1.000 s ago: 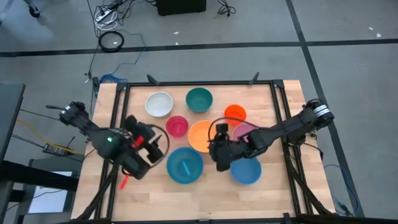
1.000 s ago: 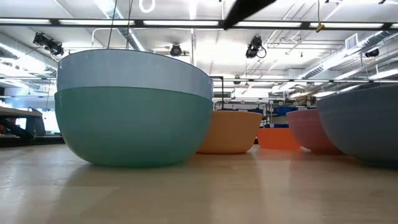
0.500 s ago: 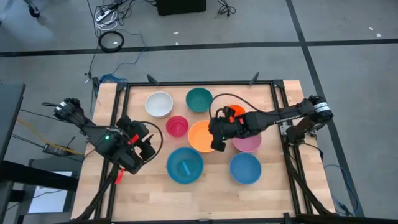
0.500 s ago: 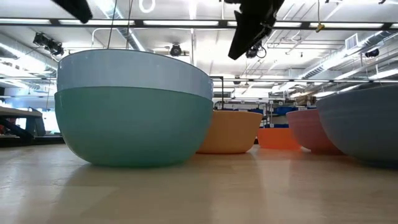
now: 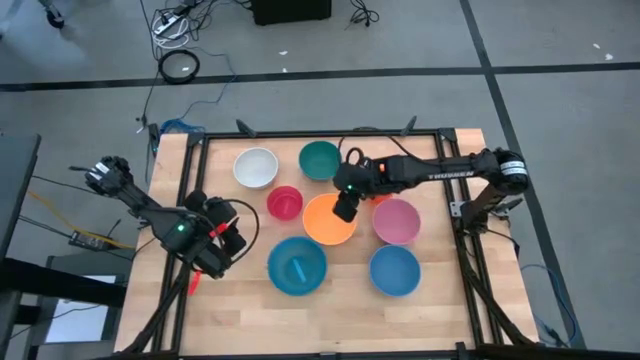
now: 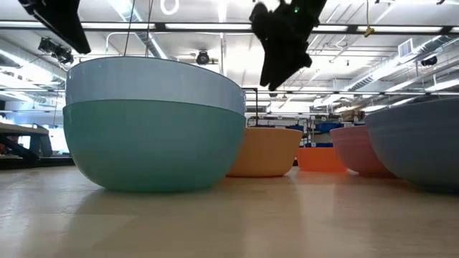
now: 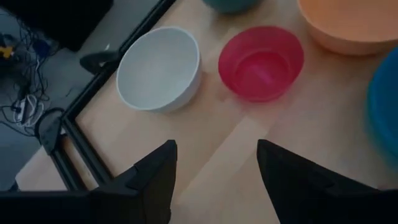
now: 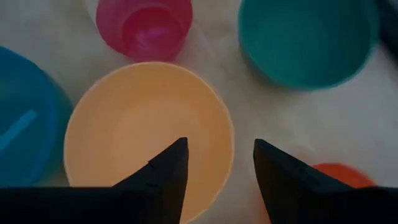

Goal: Nest bowls inside each other
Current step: Stack the orange bowl on top of the the light blue bowl

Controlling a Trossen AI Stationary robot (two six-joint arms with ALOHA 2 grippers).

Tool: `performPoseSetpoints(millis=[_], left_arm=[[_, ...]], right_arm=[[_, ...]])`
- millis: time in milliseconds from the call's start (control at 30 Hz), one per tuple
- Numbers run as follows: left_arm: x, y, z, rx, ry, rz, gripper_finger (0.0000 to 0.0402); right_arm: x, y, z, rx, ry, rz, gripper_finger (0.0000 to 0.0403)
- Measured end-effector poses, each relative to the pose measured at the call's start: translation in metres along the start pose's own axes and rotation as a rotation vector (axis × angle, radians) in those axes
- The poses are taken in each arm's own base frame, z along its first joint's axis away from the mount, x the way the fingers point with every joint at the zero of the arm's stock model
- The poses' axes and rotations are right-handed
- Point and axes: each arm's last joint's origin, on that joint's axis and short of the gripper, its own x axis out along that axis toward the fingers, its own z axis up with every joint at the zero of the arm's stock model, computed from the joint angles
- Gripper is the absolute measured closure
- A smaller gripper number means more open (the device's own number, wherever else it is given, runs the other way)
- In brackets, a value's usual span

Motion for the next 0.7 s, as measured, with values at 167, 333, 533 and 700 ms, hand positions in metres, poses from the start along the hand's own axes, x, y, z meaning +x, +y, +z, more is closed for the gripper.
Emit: performPoseSetpoints(millis=[167, 333, 533, 700], left_arm=[[0.002, 0.000, -0.002, -0.008, 0.013, 0.005, 0.0172], [0.002, 0.000, -0.002, -0.008, 0.015, 0.005, 0.0172], [0.002, -0.001, -0.002, -0.008, 0.015, 0.005, 0.0172], [0.002, -0.001, -0.002, -0.009, 0.015, 0.004, 0.0172]], right_arm=[[0.015, -0.003, 0.000, 0.035, 0.072, 0.027, 0.0221], [0.032, 0.000, -0.003, 0.027, 0.122, 0.026, 0.0220], [0.052, 0.003, -0.009, 0.013, 0.188, -0.008, 0.0221], [0.062, 0.002, -0.012, 0.005, 0.222, -0.043, 0.0222]])
